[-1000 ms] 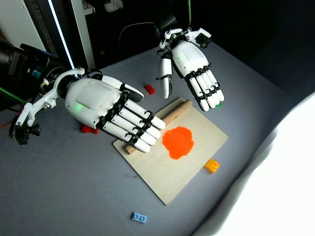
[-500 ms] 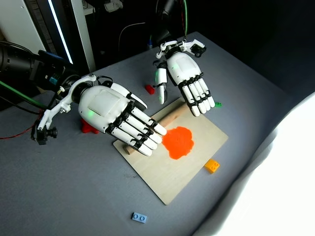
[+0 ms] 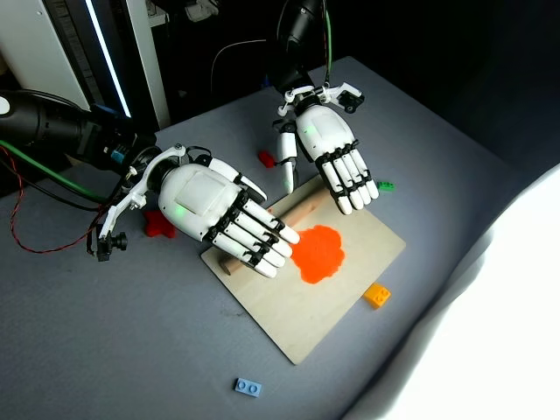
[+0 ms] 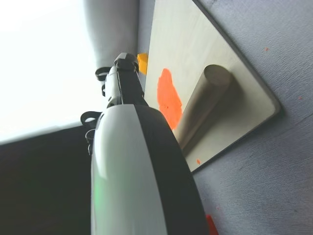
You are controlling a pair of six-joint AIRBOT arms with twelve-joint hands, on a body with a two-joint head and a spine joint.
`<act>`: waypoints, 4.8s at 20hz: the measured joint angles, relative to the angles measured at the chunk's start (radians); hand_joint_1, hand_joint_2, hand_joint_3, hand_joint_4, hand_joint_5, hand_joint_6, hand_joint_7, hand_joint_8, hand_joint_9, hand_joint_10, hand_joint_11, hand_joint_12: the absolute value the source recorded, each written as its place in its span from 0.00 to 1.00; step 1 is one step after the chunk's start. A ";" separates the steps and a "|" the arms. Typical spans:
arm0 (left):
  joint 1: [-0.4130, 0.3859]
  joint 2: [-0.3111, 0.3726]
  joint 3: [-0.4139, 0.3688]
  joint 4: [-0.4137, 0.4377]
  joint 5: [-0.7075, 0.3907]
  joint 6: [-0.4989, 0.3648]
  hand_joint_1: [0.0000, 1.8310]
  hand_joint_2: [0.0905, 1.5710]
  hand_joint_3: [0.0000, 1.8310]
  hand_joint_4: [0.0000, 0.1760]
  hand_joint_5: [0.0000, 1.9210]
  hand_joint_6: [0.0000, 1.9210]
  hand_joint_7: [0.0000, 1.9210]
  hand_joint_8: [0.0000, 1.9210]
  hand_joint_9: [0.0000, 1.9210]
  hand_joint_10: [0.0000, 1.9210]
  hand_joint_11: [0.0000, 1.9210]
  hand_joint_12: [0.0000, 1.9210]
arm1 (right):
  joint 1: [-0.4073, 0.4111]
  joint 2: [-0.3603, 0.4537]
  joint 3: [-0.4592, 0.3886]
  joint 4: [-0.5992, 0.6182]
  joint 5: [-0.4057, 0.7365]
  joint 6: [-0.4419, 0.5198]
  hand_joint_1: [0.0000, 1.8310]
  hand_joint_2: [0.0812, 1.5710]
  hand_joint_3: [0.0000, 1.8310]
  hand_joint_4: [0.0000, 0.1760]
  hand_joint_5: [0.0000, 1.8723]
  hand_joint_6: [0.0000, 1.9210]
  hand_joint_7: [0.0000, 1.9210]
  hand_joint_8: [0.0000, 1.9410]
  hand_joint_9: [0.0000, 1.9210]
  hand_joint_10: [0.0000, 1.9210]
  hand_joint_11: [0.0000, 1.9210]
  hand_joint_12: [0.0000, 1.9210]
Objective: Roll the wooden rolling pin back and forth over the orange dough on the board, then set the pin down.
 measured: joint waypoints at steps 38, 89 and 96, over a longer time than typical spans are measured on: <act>0.031 -0.110 0.164 0.038 0.006 -0.089 0.00 0.87 0.02 0.00 0.00 0.00 0.00 0.00 0.00 0.00 0.00 0.00 | 0.003 -0.140 0.226 -0.008 -0.067 0.050 0.00 0.92 0.00 0.00 0.11 0.00 0.10 0.00 0.08 0.00 0.00 0.14; -0.080 -0.188 0.394 0.053 0.189 -0.159 0.00 0.88 0.01 0.00 0.00 0.00 0.00 0.00 0.00 0.00 0.00 0.00 | 0.065 -0.177 0.435 0.006 -0.182 0.150 0.00 0.93 0.00 0.00 0.08 0.00 0.09 0.00 0.06 0.00 0.00 0.12; -0.093 -0.192 0.424 0.056 0.209 -0.166 0.00 0.88 0.00 0.00 0.00 0.00 0.00 0.00 0.00 0.00 0.00 0.00 | 0.067 -0.192 0.470 0.000 -0.189 0.161 0.00 0.93 0.00 0.00 0.07 0.00 0.07 0.00 0.05 0.00 0.00 0.08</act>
